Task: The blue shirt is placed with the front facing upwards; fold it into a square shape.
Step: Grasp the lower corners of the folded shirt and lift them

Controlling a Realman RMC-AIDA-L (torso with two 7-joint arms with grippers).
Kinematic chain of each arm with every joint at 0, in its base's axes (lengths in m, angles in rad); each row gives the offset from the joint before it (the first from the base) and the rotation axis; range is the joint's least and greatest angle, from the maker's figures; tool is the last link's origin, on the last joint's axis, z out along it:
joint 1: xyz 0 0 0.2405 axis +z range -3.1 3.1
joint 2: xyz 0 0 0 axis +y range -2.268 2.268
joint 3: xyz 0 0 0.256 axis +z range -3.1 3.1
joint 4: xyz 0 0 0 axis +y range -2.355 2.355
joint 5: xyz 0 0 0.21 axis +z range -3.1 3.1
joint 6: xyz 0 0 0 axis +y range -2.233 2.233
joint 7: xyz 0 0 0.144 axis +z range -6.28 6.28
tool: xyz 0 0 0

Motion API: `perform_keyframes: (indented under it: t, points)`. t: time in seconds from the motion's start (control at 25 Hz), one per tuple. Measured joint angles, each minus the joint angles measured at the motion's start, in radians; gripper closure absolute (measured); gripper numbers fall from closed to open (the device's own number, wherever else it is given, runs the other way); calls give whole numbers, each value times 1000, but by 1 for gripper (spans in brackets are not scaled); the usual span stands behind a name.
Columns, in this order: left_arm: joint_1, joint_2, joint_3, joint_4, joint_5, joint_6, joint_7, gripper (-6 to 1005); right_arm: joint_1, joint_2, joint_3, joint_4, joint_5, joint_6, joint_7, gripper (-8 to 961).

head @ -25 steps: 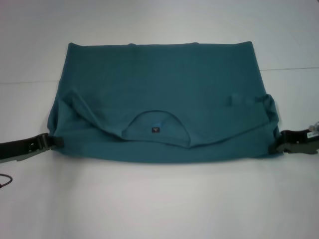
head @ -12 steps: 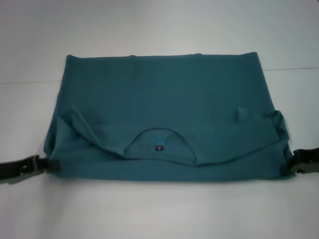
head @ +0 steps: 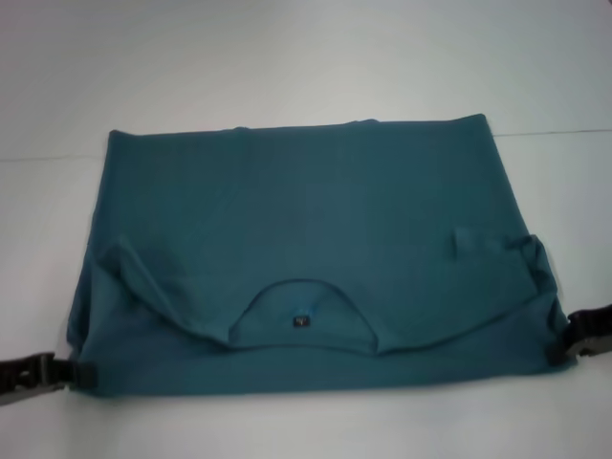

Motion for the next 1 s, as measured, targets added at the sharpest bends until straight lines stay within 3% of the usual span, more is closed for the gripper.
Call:
perform_keyframes:
  t: [0.4, 1.0]
  points:
    - [-2, 2, -12, 53, 88, 175, -15, 974, 5, 20, -29, -5, -108, -111, 2, 898]
    - [10, -6, -12, 99, 194, 321, -49, 974, -13, 20, -23, -15, -128, -196, -24, 893]
